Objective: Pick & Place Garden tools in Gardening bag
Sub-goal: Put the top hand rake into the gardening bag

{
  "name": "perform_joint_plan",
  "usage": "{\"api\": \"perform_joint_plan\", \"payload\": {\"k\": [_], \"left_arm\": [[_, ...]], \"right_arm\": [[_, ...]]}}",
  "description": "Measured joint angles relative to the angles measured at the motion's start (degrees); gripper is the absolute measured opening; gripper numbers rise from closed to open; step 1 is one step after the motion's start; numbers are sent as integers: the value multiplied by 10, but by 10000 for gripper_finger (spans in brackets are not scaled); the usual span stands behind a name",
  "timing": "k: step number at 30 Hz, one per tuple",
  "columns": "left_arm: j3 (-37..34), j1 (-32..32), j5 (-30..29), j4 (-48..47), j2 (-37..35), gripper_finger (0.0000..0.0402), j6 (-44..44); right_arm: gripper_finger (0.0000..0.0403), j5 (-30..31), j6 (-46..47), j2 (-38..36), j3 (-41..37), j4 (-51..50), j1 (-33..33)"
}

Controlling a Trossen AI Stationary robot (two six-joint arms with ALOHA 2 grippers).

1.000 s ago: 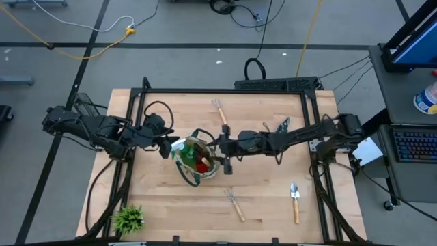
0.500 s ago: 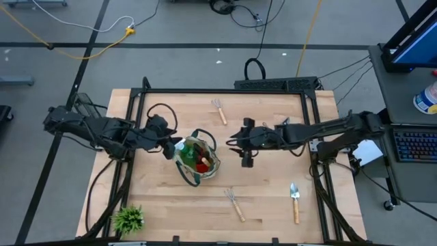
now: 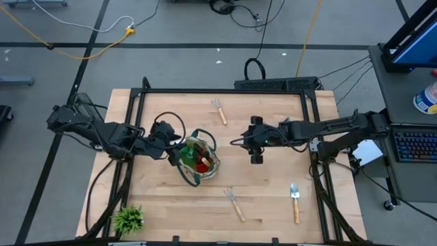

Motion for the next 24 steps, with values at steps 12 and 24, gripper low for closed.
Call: {"api": "perform_joint_plan", "payload": {"k": [12,24], "left_arm": [[0,0,-43,-45,-67,200,7],[0,2,-83,-88,-146,200,41]], "right_arm": [[206,-79,88,63,-14,212,-128],[206,-156,136,172,4,319,-236]]}}
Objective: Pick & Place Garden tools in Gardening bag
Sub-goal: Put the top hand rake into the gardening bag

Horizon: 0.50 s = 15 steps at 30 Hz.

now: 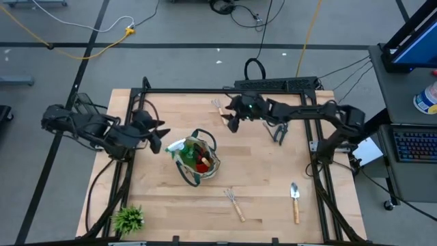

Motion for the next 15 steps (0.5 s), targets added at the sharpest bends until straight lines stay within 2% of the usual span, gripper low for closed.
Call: {"api": "perform_joint_plan", "payload": {"k": [4,15], "left_arm": [[0,0,-5,-4,-20,200,4],[0,0,-10,-20,-39,200,7]], "right_arm": [[206,-26,28,52,31,17,-22],[206,-26,72,160,108,-19,-37]]}}
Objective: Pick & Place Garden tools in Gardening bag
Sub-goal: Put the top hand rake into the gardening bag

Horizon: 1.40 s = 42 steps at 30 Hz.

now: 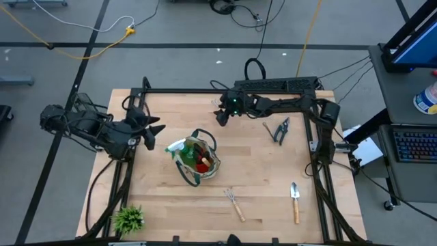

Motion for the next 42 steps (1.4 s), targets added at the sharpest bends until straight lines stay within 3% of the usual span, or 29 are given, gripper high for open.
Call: {"api": "perform_joint_plan", "payload": {"k": [13,23,42], "left_arm": [[0,0,-21,-10,-9,200,8],[0,0,-28,-9,-10,200,3],[0,0,-40,-5,-9,200,1]], "right_arm": [[206,3,73,31,-1,-57,-10],[206,50,55,38,-1,-53,-11],[206,63,18,64,0,-89,18]]}}
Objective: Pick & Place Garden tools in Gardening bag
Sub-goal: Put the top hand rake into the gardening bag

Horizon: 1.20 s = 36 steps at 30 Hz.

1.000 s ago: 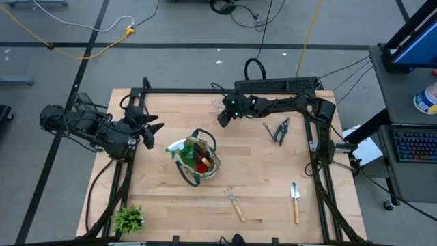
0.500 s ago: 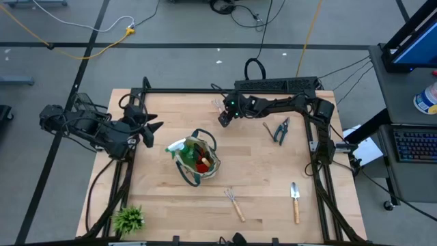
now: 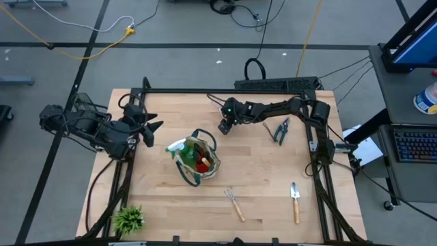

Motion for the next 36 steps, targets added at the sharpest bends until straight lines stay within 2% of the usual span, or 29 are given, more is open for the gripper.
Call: {"api": "perform_joint_plan", "payload": {"k": [4,7,18,31,36], "left_arm": [[0,0,0,0,0,200,-2],[0,0,0,0,0,200,-3],[0,0,0,0,0,200,-8],[0,0,1,0,0,200,-13],[0,0,0,2,0,200,-19]], "right_arm": [[199,2,4,1,0,-2,0],[179,2,6,1,0,-8,0],[56,1,21,1,0,-23,-1],[56,3,17,-9,-1,-27,-3],[56,16,4,-51,0,-23,-3]]}}
